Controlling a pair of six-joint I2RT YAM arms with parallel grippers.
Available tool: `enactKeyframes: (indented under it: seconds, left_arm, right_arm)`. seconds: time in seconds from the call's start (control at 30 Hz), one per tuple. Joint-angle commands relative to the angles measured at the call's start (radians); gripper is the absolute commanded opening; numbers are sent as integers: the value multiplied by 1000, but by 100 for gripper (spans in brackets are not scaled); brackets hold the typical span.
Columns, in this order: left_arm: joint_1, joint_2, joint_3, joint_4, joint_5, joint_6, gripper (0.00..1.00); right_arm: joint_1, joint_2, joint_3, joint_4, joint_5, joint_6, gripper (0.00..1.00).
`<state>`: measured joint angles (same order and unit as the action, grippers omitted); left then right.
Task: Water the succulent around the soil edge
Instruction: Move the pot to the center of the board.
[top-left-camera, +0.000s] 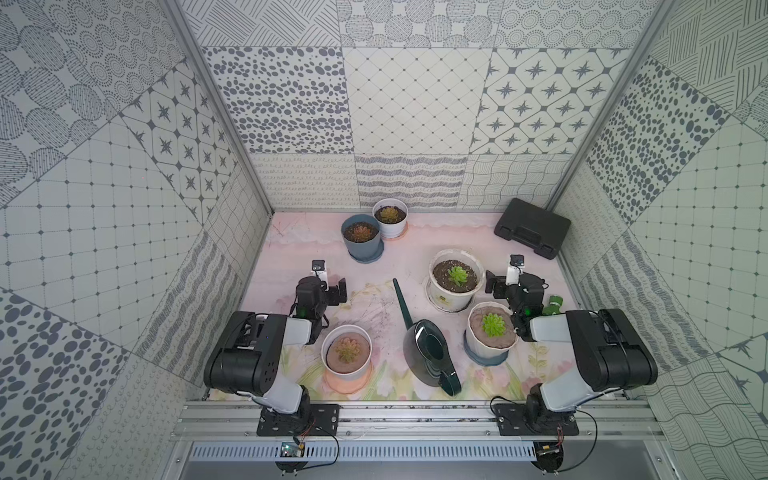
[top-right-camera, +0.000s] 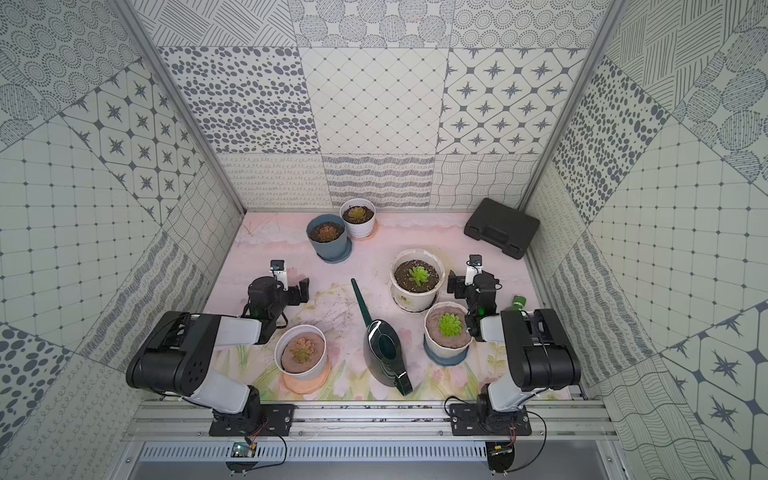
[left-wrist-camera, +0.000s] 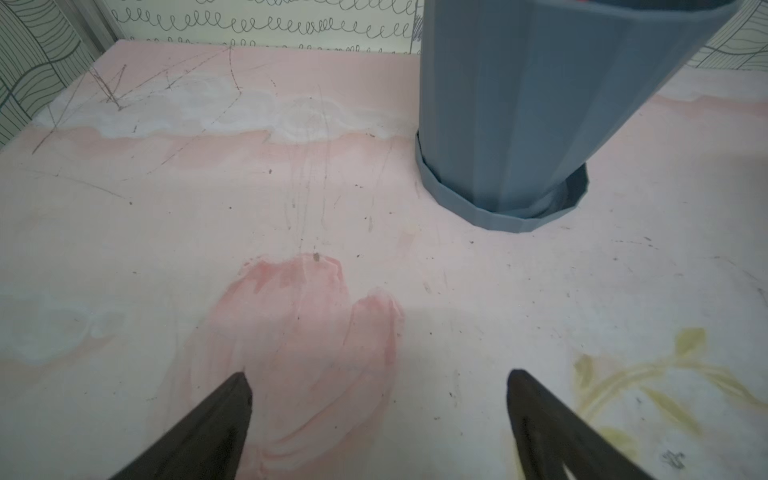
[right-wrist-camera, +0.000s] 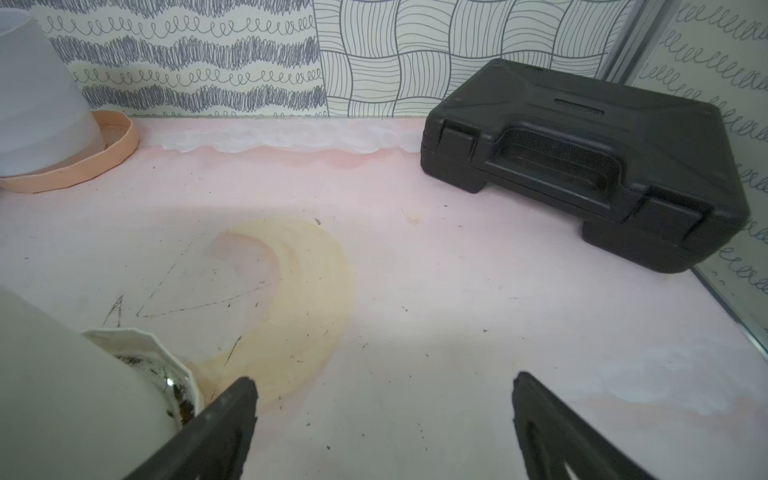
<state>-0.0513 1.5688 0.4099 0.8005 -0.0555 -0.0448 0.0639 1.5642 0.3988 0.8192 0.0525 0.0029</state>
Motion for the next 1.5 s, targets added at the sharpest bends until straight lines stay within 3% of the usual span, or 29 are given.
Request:
enactKeyframes:
  seconds: [0.0, 0.77, 0.9, 0.93, 1.07, 1.17, 1.27, 1.47]
  left_arm:
    - [-4, 0, 2, 37, 20, 12, 99]
    - [-2, -5, 0, 48, 16, 18, 99]
    - [-17, -132, 15, -99, 10, 17, 99]
    - [-25, -177, 24, -168, -25, -17, 99]
    - [-31, -328, 72, -389, -143, -130, 99]
    - [-50, -441, 115, -548, -212, -282, 99]
    - [-50, -563, 127, -655, -83, -526, 99]
    - [-52, -763, 222, -886, 234, -683, 99]
  right_arm:
    - [-1, -14, 5, 29, -6, -2, 98]
    - [-30, -13, 12, 15, -17, 31, 98]
    - [-32, -55, 24, -30, 64, 66, 98]
    - [-31, -104, 38, -88, 121, 84, 98]
    - [-30, -307, 203, -607, 353, 221, 98]
    - [-27, -460, 257, -842, 403, 329, 98]
    - [5, -597, 309, -1091, 454, 437, 98]
    - [69, -701, 554, -1658, 399, 692, 98]
